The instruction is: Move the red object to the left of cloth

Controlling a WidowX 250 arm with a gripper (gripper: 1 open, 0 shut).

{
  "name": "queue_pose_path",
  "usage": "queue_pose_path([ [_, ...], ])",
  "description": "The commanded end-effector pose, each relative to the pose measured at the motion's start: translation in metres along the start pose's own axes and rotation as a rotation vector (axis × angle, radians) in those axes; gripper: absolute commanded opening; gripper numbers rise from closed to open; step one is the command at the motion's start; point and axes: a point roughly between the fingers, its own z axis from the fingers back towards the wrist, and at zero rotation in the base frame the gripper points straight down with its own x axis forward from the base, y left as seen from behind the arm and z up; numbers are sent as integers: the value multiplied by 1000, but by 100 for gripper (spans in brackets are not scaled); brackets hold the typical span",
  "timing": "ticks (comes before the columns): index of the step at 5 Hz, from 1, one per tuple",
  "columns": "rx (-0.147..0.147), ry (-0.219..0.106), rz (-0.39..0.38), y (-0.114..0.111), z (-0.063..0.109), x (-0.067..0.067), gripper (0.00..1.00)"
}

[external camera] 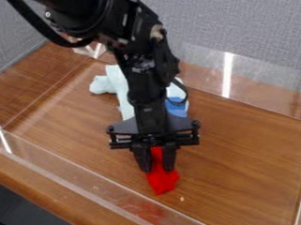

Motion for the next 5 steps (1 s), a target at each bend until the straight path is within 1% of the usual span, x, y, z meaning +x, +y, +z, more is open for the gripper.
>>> queue_pose_path([
  [1,1,-10,-2,3,3,2,0],
  [2,-3,-13,-2,5,10,2,0],
  [4,-26,-25,10,10,33,5,0],
  [5,-58,-48,27,13,56,9,0],
])
